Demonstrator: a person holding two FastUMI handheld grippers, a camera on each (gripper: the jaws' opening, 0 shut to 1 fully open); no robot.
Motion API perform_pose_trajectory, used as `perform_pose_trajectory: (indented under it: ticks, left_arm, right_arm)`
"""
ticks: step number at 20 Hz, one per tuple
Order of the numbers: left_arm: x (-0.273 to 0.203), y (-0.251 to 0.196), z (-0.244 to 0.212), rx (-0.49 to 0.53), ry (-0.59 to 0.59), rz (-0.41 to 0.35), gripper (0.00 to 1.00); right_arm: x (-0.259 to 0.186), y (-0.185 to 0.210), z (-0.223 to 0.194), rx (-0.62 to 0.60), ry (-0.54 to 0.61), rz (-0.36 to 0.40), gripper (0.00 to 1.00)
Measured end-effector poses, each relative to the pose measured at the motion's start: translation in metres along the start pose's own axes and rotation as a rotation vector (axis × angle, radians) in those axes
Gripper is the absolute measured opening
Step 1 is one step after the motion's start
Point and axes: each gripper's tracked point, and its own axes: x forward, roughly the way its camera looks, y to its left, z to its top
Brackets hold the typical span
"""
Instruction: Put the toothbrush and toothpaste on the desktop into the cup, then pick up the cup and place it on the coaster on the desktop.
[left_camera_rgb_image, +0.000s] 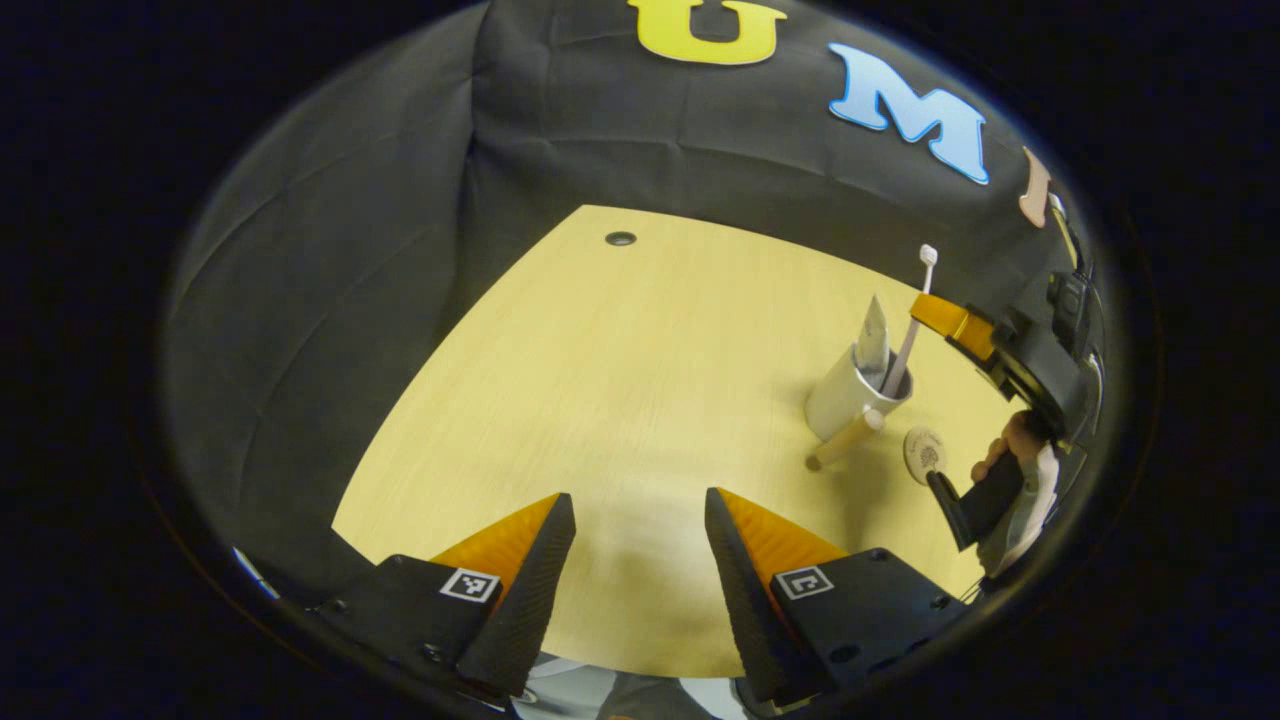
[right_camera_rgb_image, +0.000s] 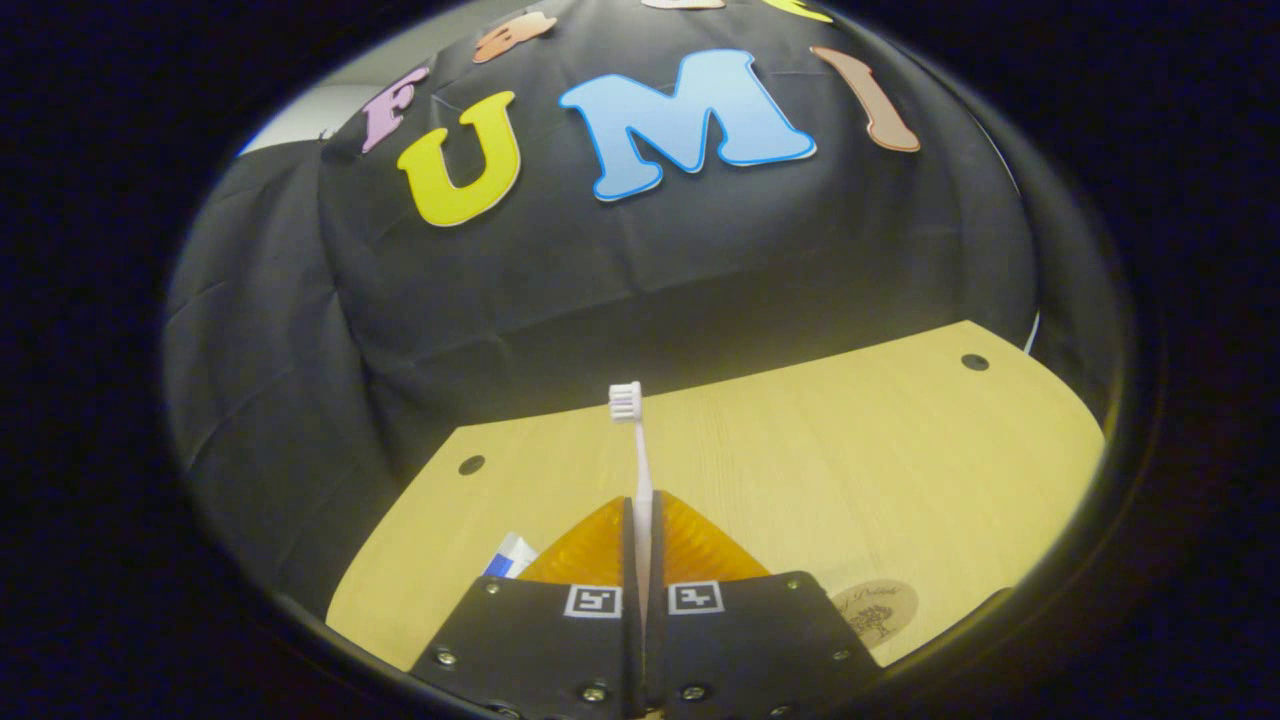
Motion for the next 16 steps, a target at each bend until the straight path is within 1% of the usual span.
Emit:
perform_pose_trajectory:
  ticks: [4, 5, 6, 7, 8, 9, 11, 15, 16]
  left_arm:
    - [0.002, -0.005, 0.000, 0.029, 0.005, -0.003, 0.85]
    - [0.002, -0.007, 0.001, 0.034, 0.005, -0.006, 0.83]
    - [0.002, -0.009, 0.002, 0.041, 0.004, -0.009, 0.83]
    - [0.002, -0.012, 0.004, 0.048, 0.002, -0.013, 0.85]
    - [0.001, -0.014, 0.005, 0.055, 0.001, -0.018, 0.85]
    - [0.001, -0.018, 0.007, 0.061, 0.000, -0.025, 0.85]
    - [0.004, -0.026, 0.009, 0.073, 0.002, -0.035, 0.85]
    - [0.016, -0.037, 0.013, 0.083, -0.003, -0.050, 0.85]
    - [0.015, -0.037, 0.011, 0.084, 0.000, -0.053, 0.87]
  right_arm:
    - [-0.005, -0.004, -0.011, 0.000, -0.021, -0.027, 0.04]
    - [-0.007, -0.005, -0.012, -0.003, -0.027, -0.036, 0.03]
    - [-0.008, -0.005, -0.013, -0.008, -0.032, -0.039, 0.04]
    - [-0.010, -0.005, -0.014, -0.014, -0.038, -0.042, 0.04]
    - [-0.010, -0.002, -0.017, -0.024, -0.042, -0.038, 0.04]
    - [-0.014, -0.002, -0.020, -0.033, -0.036, -0.035, 0.07]
    - [-0.019, -0.002, -0.031, -0.037, -0.014, -0.030, 0.09]
    - [-0.029, -0.005, -0.036, -0.044, -0.013, -0.034, 0.09]
    - [-0.029, -0.004, -0.038, -0.054, -0.006, -0.028, 0.09]
